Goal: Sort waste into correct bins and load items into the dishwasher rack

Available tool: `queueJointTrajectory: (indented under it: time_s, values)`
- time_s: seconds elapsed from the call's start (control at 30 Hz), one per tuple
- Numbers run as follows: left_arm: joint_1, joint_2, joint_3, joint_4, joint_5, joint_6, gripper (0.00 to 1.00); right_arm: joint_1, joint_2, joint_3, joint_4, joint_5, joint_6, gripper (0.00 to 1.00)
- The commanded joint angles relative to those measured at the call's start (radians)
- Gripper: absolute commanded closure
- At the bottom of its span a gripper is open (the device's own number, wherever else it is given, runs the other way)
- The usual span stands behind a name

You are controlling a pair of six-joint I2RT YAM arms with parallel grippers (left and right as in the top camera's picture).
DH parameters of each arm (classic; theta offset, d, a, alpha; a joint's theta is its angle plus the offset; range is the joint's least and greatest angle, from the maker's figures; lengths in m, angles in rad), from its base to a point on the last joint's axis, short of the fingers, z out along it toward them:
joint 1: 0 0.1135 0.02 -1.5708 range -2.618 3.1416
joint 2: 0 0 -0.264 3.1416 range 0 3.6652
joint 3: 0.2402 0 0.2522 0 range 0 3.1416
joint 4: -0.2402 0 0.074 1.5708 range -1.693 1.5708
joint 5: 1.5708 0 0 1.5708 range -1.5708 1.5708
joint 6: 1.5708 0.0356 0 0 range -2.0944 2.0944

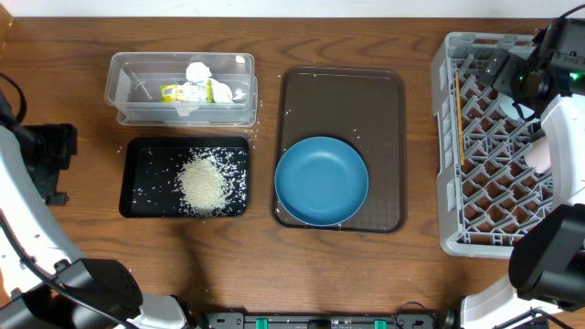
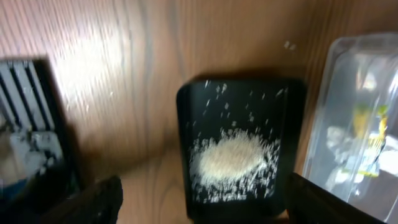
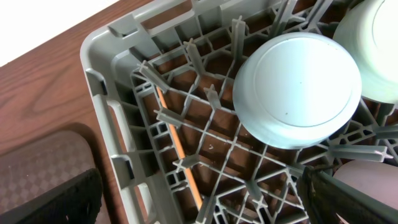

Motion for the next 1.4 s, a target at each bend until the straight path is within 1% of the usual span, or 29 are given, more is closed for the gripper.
queueJointTrajectory:
  time_s: [0.0, 0.03, 0.1, 0.2, 0.37, 0.4, 0.43, 0.5, 0.6, 0.8, 0.83, 0.87, 0.97, 1.07, 1.17, 1.27, 1.37]
  values:
    - [-0.007, -0.011, 0.002, -0.019, 0.09, 0.087, 0.16, -0.006, -0.016, 0.001, 0.0, 0.006, 0.006, 0.01]
    - [-0.013, -0.02, 0.002, -0.024, 0.133, 0.135, 0.15, -0.006, -0.016, 0.001, 0.0, 0.006, 0.006, 0.01]
    - [-0.037, -0.042, -0.003, -0.034, 0.183, 0.195, 0.16, -0.006, -0.016, 0.001, 0.0, 0.006, 0.005, 0.01]
    - [-0.095, -0.105, -0.034, -0.041, 0.193, 0.251, 0.16, -0.006, -0.016, 0.001, 0.0, 0.006, 0.006, 0.01]
    - [-0.241, -0.278, -0.156, -0.048, 0.195, 0.254, 0.15, -0.006, -0.016, 0.001, 0.0, 0.006, 0.006, 0.01]
    - [-0.274, -0.311, -0.178, -0.056, 0.183, 0.253, 0.14, -0.006, -0.016, 0.001, 0.0, 0.006, 0.006, 0.01]
    - [-0.295, -0.331, -0.189, -0.064, 0.183, 0.253, 0.08, -0.006, -0.016, 0.001, 0.0, 0.006, 0.005, 0.01]
    - [-0.342, -0.375, -0.198, -0.077, 0.182, 0.253, 0.08, -0.006, -0.016, 0.001, 0.0, 0.006, 0.005, 0.01]
    - [-0.377, -0.415, -0.198, -0.076, 0.182, 0.253, 0.08, -0.006, -0.016, 0.001, 0.0, 0.006, 0.005, 0.01]
    - [-0.382, -0.456, -0.198, -0.125, 0.173, 0.268, 0.08, -0.006, -0.016, 0.001, 0.0, 0.006, 0.006, 0.01]
    - [-0.382, -0.457, -0.198, -0.127, 0.155, 0.304, 0.08, -0.006, -0.016, 0.001, 0.0, 0.006, 0.006, 0.01]
    - [-0.382, -0.457, -0.198, -0.126, 0.147, 0.368, 0.08, -0.006, -0.016, 0.001, 0.0, 0.006, 0.006, 0.01]
    - [-0.404, -0.457, -0.213, -0.108, 0.172, 0.549, 0.08, -0.006, -0.016, 0.001, 0.0, 0.006, 0.006, 0.01]
    - [-0.449, -0.457, -0.251, -0.012, 0.18, 0.649, 0.08, -0.006, -0.016, 0.001, 0.0, 0.006, 0.006, 0.01]
    - [-0.523, -0.468, -0.333, 0.174, 0.18, 0.779, 0.08, -0.006, -0.016, 0.001, 0.0, 0.006, 0.006, 0.01]
    - [-0.596, -0.511, -0.467, 0.362, 0.18, 0.914, 0.07, -0.006, -0.016, 0.001, 0.0, 0.006, 0.005, 0.01]
    - [-0.64, -0.576, -0.626, 0.522, 0.179, 0.974, 0.08, -0.006, -0.016, 0.001, 0.0, 0.006, 0.006, 0.01]
